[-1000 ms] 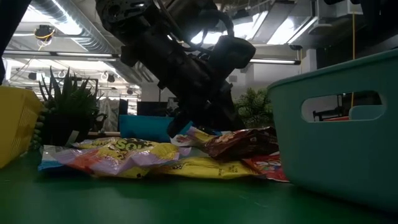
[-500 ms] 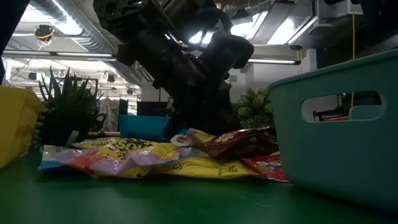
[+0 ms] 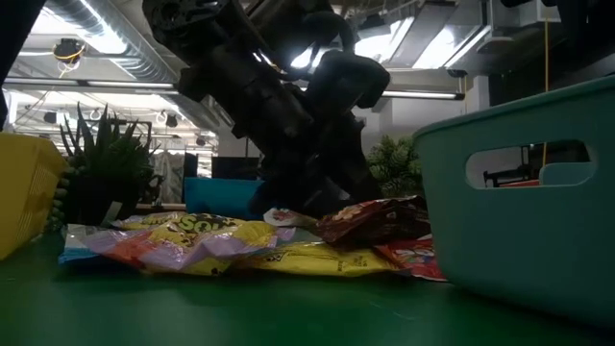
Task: Sort candy
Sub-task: Put the white-blue chocolate into the light blue bin
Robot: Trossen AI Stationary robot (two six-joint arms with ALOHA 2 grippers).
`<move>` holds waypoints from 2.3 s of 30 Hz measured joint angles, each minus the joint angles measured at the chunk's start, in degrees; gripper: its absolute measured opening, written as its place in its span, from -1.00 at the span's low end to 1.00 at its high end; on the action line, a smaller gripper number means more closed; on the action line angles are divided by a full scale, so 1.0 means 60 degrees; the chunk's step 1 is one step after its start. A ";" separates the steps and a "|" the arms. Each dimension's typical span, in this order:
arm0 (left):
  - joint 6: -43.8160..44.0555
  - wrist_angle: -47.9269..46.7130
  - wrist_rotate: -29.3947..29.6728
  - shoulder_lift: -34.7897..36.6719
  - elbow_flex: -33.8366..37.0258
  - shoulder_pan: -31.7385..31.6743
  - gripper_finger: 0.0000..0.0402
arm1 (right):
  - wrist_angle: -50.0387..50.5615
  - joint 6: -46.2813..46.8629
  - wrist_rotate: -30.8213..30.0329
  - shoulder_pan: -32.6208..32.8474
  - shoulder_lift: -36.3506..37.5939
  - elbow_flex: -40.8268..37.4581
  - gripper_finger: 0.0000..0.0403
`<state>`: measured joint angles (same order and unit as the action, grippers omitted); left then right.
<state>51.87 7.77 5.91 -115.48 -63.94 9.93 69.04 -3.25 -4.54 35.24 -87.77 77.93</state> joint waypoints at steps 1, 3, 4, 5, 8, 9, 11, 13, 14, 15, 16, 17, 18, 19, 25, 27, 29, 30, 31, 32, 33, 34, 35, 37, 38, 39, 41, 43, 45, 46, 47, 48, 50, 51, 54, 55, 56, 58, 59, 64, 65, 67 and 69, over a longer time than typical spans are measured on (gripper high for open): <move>0.0004 0.0000 -0.0082 0.0000 0.0000 0.0000 -0.21 | 0.0002 -0.0001 0.0000 -0.0003 0.0000 0.0000 0.06; 0.0008 -0.0003 -0.0223 0.0004 0.0000 0.0000 -0.18 | 0.0000 -0.0002 0.0000 -0.0003 0.0000 0.0000 0.06; 0.0008 -0.0025 -0.0256 0.0004 0.0000 0.0013 -0.17 | 0.0000 -0.0002 -0.0003 0.0001 0.0000 0.0000 0.06; 0.0010 -0.0047 -0.0262 0.0004 0.0000 0.0026 -0.17 | 0.0000 -0.0002 0.0000 -0.0003 0.0000 0.0000 0.06; 0.0012 -0.0051 -0.0258 0.0004 0.0000 0.0036 -0.17 | -0.0004 -0.0003 -0.0001 0.0000 0.0000 0.0004 0.06; 0.0014 -0.0051 -0.0258 0.0004 0.0000 0.0036 -0.17 | -0.0006 -0.0001 -0.0001 -0.0001 0.0000 0.0004 0.06; 0.0015 -0.0051 -0.0258 0.0004 0.0000 0.0040 -0.17 | -0.0024 -0.0003 0.0000 0.0000 0.0000 0.0004 0.06; 0.0019 0.0054 -0.0258 -0.0053 0.0000 0.0040 -0.17 | -0.0026 -0.0003 -0.0003 0.0000 0.0000 0.0004 0.06; 0.0022 0.0079 -0.0259 -0.0069 0.0000 0.0058 -0.17 | -0.0029 -0.0003 -0.0003 0.0001 0.0000 0.0004 0.06; 0.0019 0.0081 -0.0258 -0.0073 0.0000 0.0081 -0.17 | -0.0025 -0.0003 -0.0003 -0.0002 0.0000 0.0004 0.06; 0.0014 0.0093 -0.0251 -0.0082 0.0000 0.0098 -0.17 | -0.0029 -0.0003 0.0000 -0.0002 0.0000 0.0004 0.06; 0.0012 0.0133 -0.0252 -0.0134 -0.0006 0.0107 -0.17 | -0.0029 -0.0003 -0.0003 0.0001 0.0000 0.0004 0.06; 0.0009 0.0158 -0.0254 -0.0174 -0.0015 0.0118 -0.17 | -0.0029 -0.0003 0.0000 -0.0002 0.0000 0.0004 0.06; 0.0004 0.0162 -0.0260 -0.0186 -0.0015 0.0139 -0.17 | -0.0029 -0.0003 -0.0001 0.0000 0.0000 0.0004 0.06; -0.0111 0.0150 -0.0098 -0.0280 -0.0015 0.0290 -0.28 | -0.0026 -0.0003 0.0000 -0.0002 0.0000 0.0004 0.06; -0.0410 0.0123 -0.0087 -0.0280 -0.0015 0.0330 -0.39 | -0.0025 -0.0003 0.0000 0.0001 0.0004 0.0004 0.06; -0.0471 0.0167 -0.0091 -0.0285 -0.0015 0.0350 -0.50 | -0.0028 0.0000 0.0000 0.0000 0.0004 0.0004 0.06; -0.0473 0.0216 -0.0099 -0.0288 -0.0015 0.0350 -0.56 | -0.0027 -0.0003 0.0000 -0.0003 0.0004 0.0004 0.06; -0.0473 0.0249 -0.0120 -0.0292 -0.0015 0.0350 -0.62 | -0.0027 -0.0003 0.0000 0.0001 0.0004 0.0004 0.06; -0.0473 0.0286 -0.0127 -0.0295 -0.0015 0.0350 -0.67 | -0.0029 -0.0003 0.0000 0.0001 0.0002 0.0004 0.06; -0.0476 0.0309 -0.0127 -0.0299 -0.0015 0.0350 -0.72 | -0.0029 -0.0003 0.0000 -0.0001 0.0004 0.0004 0.06; -0.0491 0.0317 -0.0127 -0.0299 -0.0015 0.0336 -0.77 | -0.0025 -0.0003 0.0000 -0.0002 0.0004 0.0004 0.06; -0.0491 0.0327 -0.0140 -0.0299 -0.0015 0.0318 -0.82 | -0.0026 -0.0002 0.0000 0.0001 0.0004 0.0004 0.06; -0.0494 0.0331 -0.0278 -0.0302 -0.0015 0.0269 -0.90 | -0.0022 -0.0003 0.0000 0.0001 0.0004 0.0004 0.06; -0.0494 0.0331 -0.0388 -0.0302 -0.0015 0.0234 -0.93 | -0.0017 -0.0003 0.0000 0.0000 0.0002 0.0004 0.06; -0.0495 0.0331 -0.0531 -0.0302 -0.0013 0.0200 -0.95 | 0.0004 -0.0003 0.0000 -0.0002 0.0004 0.0004 0.06; -0.0498 0.0333 -0.0773 -0.0302 -0.0011 0.0142 -0.96 | 0.0022 -0.0003 0.0000 0.0001 0.0004 0.0004 0.06; -0.0499 0.0334 -0.0946 -0.0300 -0.0010 0.0091 -0.94 | 0.0027 -0.0003 0.0000 0.0001 0.0004 0.0004 0.06; -0.0506 0.0274 -0.1028 -0.0225 0.0004 0.0063 -0.93 | 0.0056 -0.0003 0.0000 0.0001 0.0004 0.0004 0.06; -0.0506 0.0302 -0.1065 -0.0199 0.0005 0.0024 -0.93 | 0.0089 -0.0003 0.0000 0.0001 0.0004 0.0004 0.06; -0.0509 0.0270 -0.1102 -0.0108 0.0007 -0.0001 -0.93 | 0.0111 -0.0003 0.0000 -0.0002 0.0004 0.0004 0.06; -0.0529 0.0206 -0.1127 -0.0021 0.0014 -0.0024 -0.93 | 0.0134 -0.0003 0.0000 0.0000 0.0004 0.0004 0.06; -0.0640 0.0350 -0.1145 0.0164 0.0015 -0.0051 -0.93 | 0.0252 -0.0003 0.0000 -0.0001 0.0007 0.0004 0.06; -0.0745 0.0297 -0.1145 0.0258 0.0015 -0.0051 -0.93 | 0.0297 -0.0003 0.0000 -0.0002 0.0007 0.0004 0.06; -0.0965 0.0396 -0.1170 0.0460 0.0015 -0.0028 -0.93 | 0.0330 -0.0010 -0.0003 0.0001 0.0011 0.0004 0.06; -0.0963 0.0353 -0.1177 0.0544 0.0015 0.0013 -0.93 | 0.0338 -0.0028 0.0000 0.0001 0.0011 0.0004 0.06; -0.0956 0.0460 -0.1183 0.0587 0.0015 0.0049 -0.93 | 0.0345 -0.0032 0.0000 0.0000 0.0011 0.0004 0.06; -0.0946 0.1006 -0.1183 0.0667 0.0008 0.0153 -0.93 | 0.0357 -0.0033 -0.0025 0.0001 0.0011 0.0004 0.06; -0.0946 0.1249 -0.1174 0.0684 0.0007 0.0228 -0.93 | 0.0373 -0.0035 -0.0078 0.0001 0.0011 0.0004 0.06; -0.0943 0.2821 -0.0919 0.0688 0.0007 0.0707 -0.93 | 0.0308 -0.0046 -0.0240 0.0001 0.0011 0.0004 0.06; -0.0943 0.3024 -0.0791 0.0688 0.0007 0.0817 -0.93 | 0.0277 -0.0046 -0.0268 0.0001 0.0011 0.0004 0.06; -0.0958 0.3360 -0.0453 0.0688 0.0007 0.1051 -0.93 | 0.0178 -0.0050 -0.0355 0.0001 0.0011 0.0004 0.06; -0.0961 0.3468 0.0042 0.0688 0.0004 0.1320 -0.93 | 0.0167 -0.0057 -0.0447 0.0001 0.0011 0.0004 0.06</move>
<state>46.11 28.58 6.16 -111.35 -63.92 17.85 70.04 -3.60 -7.22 35.24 -87.70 77.95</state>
